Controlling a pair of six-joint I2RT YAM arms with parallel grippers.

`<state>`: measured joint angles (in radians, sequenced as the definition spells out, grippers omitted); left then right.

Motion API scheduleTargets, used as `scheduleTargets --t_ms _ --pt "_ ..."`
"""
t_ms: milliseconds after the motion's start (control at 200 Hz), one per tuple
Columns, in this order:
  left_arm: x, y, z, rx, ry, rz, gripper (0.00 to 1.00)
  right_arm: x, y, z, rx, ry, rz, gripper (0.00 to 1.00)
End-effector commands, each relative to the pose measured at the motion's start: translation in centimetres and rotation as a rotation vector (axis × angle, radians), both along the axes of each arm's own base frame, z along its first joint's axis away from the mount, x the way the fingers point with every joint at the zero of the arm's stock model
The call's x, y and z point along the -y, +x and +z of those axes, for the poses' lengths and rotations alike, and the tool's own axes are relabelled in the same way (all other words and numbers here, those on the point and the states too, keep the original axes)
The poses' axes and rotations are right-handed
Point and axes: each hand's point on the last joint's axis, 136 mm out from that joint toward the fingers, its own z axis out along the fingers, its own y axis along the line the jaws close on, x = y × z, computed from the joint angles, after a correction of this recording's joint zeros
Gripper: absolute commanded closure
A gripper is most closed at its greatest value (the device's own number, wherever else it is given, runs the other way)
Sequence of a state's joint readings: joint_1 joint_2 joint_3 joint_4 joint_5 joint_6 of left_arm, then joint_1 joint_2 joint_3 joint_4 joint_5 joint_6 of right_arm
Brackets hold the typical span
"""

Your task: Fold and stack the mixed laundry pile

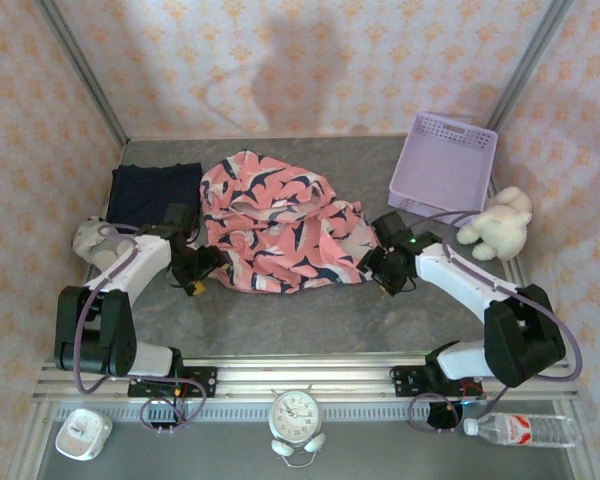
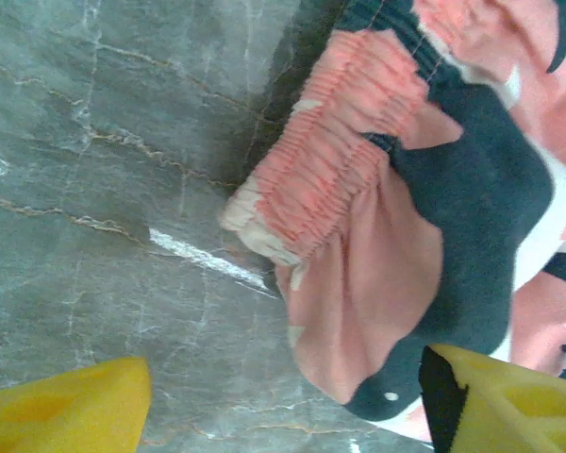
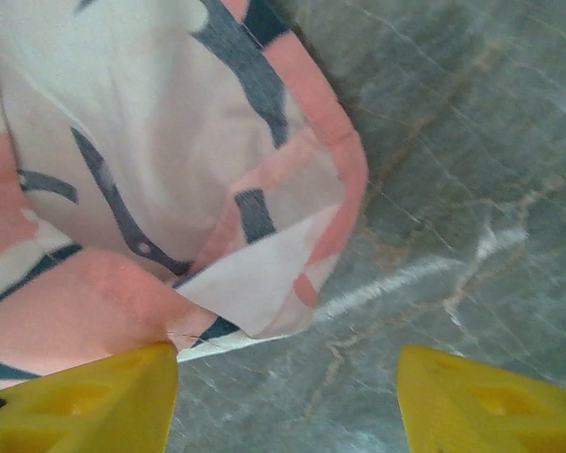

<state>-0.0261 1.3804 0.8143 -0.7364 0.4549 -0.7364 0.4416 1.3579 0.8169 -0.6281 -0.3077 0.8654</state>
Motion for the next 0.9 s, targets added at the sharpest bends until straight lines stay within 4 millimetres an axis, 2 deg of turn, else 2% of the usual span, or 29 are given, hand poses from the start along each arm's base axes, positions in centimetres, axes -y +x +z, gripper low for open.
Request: scheduleTargets --t_ms 0,115,245,300,345,405,525,585,610,680,741,811,896 --pt "-0.6 0.8 -0.7 0.052 0.022 0.080 0.28 -0.7 2.9 -0.5 0.067 0.024 -0.046 0.38" --pt "-0.6 0.6 -2.2 0.038 0.023 0.104 0.33 -1.3 4.0 -1.5 0.060 0.023 -0.042 0.42" --pt "-0.9 2.0 -3.5 0.049 0.034 0.133 0.34 -1.1 4.3 -2.5 0.052 -0.001 -0.044 0.48" --pt "-0.7 3.1 -3.7 0.059 0.027 0.147 0.34 -1.0 4.3 -3.0 0.037 -0.011 -0.038 0.54" --pt "-0.7 3.9 -4.0 0.060 0.031 0.148 0.37 -1.0 4.2 -3.3 0.025 -0.019 -0.033 0.64" --pt "-1.0 4.6 -4.3 0.052 0.055 0.138 0.47 -0.8 4.1 -3.6 0.011 -0.036 -0.030 0.75" --pt "-1.5 4.6 -4.7 0.006 0.103 0.086 0.87 -0.1 3.7 -3.7 -0.002 -0.077 -0.013 0.92" --pt "-1.4 4.3 -4.3 -0.001 0.106 0.055 0.97 0.1 3.3 -3.4 -0.008 -0.084 0.003 1.00" --pt "-1.4 4.1 -4.1 -0.002 0.105 0.044 1.00 0.0 3.2 -3.2 -0.005 -0.079 0.009 1.00" --pt "-1.2 4.3 -2.7 0.015 0.102 0.017 1.00 -0.5 3.4 -1.8 0.025 -0.043 0.023 1.00" --pt "-1.1 5.7 -0.5 0.061 0.096 0.003 1.00 -1.1 4.3 0.1 0.069 -0.005 0.019 1.00" --pt "-0.5 8.8 3.1 0.149 0.067 -0.006 1.00 -2.2 6.8 3.2 0.138 0.059 0.022 1.00" --pt "0.2 13.8 8.7 0.280 0.032 -0.021 1.00 -3.6 11.2 8.2 0.240 0.145 0.032 1.00"
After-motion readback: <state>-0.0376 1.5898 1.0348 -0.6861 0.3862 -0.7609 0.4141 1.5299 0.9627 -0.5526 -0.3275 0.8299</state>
